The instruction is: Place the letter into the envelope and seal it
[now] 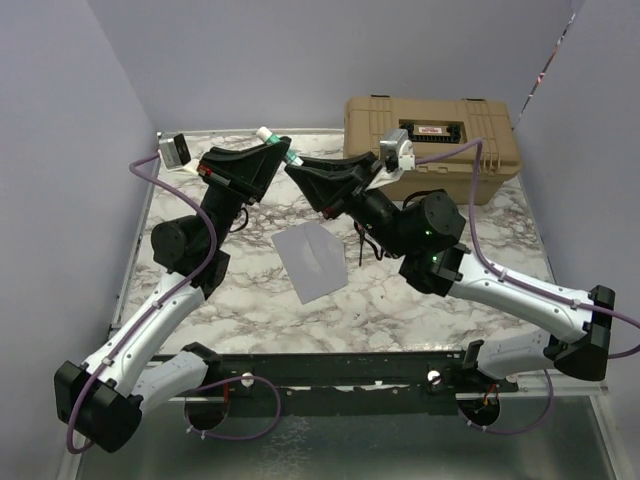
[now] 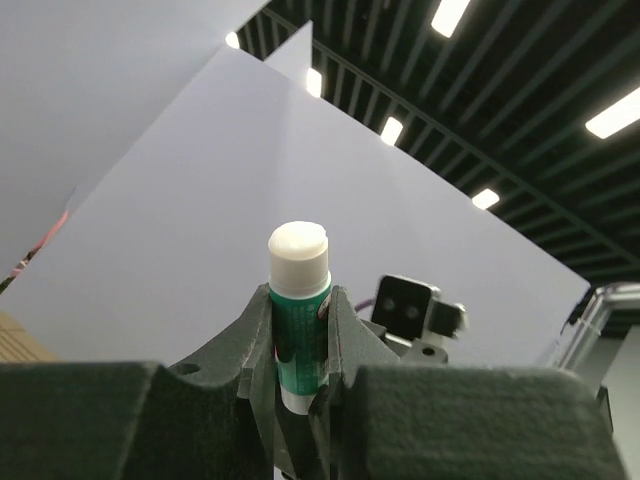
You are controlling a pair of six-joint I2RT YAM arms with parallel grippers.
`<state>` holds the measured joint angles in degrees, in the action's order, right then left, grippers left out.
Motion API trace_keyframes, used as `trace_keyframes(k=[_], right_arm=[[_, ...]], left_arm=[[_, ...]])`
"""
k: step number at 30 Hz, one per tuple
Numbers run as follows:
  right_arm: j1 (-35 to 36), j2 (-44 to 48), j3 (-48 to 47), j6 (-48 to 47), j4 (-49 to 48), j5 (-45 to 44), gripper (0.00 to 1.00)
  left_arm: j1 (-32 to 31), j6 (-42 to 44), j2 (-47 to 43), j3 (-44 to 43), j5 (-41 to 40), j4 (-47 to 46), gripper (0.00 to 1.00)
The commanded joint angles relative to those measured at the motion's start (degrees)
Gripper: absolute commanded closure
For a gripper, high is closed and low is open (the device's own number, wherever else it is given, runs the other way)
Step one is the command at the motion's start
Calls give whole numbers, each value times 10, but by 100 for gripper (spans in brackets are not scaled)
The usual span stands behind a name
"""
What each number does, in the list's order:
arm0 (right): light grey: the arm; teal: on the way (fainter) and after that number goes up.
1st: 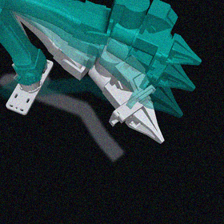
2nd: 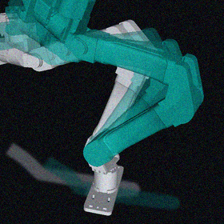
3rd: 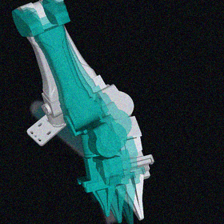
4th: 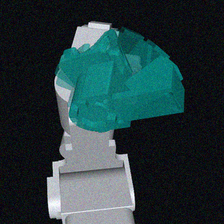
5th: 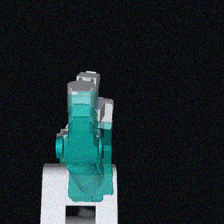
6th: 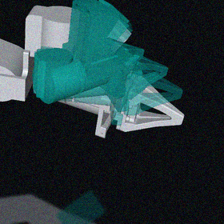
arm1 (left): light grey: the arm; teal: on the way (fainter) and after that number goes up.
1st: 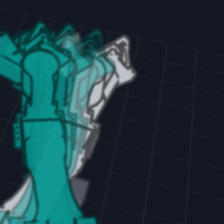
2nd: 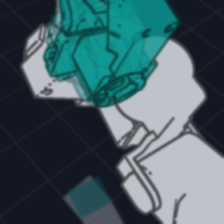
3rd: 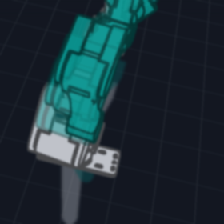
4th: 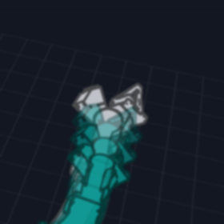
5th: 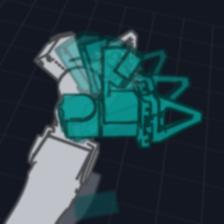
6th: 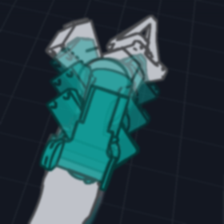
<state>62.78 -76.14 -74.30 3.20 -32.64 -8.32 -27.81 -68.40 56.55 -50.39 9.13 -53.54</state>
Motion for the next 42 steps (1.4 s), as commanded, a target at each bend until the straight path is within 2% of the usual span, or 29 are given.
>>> trace_keyframes(k=[1,7,13,15,17,20,22,25,28,31,33,37,42], right_arm=[[-10,96,-1,225,-98,-120,99],[-12,123,18,339,-88,-143,99],[-14,154,42,350,-117,-131,99],[-14,154,43,354,-117,-128,93],[-14,153,39,336,-113,-124,72],[-14,147,19,244,-77,-103,45],[-14,134,1,114,-38,-64,36],[-14,109,-11,-61,13,30,30],[-14,84,-19,-189,68,90,29],[-14,73,-8,-277,71,137,29],[-14,67,-4,-323,69,158,32],[-14,49,-10,-396,77,176,36],[-14,23,-39,-426,96,181,43]], left_arm=[[16,57,15,18,16,-89,100],[16,61,24,17,54,-163,100],[16,37,29,41,40,-238,100],[16,27,33,42,36,-247,100],[16,17,36,40,31,-248,100],[16,-5,40,32,23,-244,100],[16,-30,41,24,14,-231,100],[15,-75,44,17,2,-206,100],[15,-115,44,14,-6,-180,100],[15,-130,34,13,-10,-138,100],[15,-129,22,12,-14,-100,100],[15,-117,4,11,-19,-47,100],[15,-95,-9,14,-24,-29,100]])
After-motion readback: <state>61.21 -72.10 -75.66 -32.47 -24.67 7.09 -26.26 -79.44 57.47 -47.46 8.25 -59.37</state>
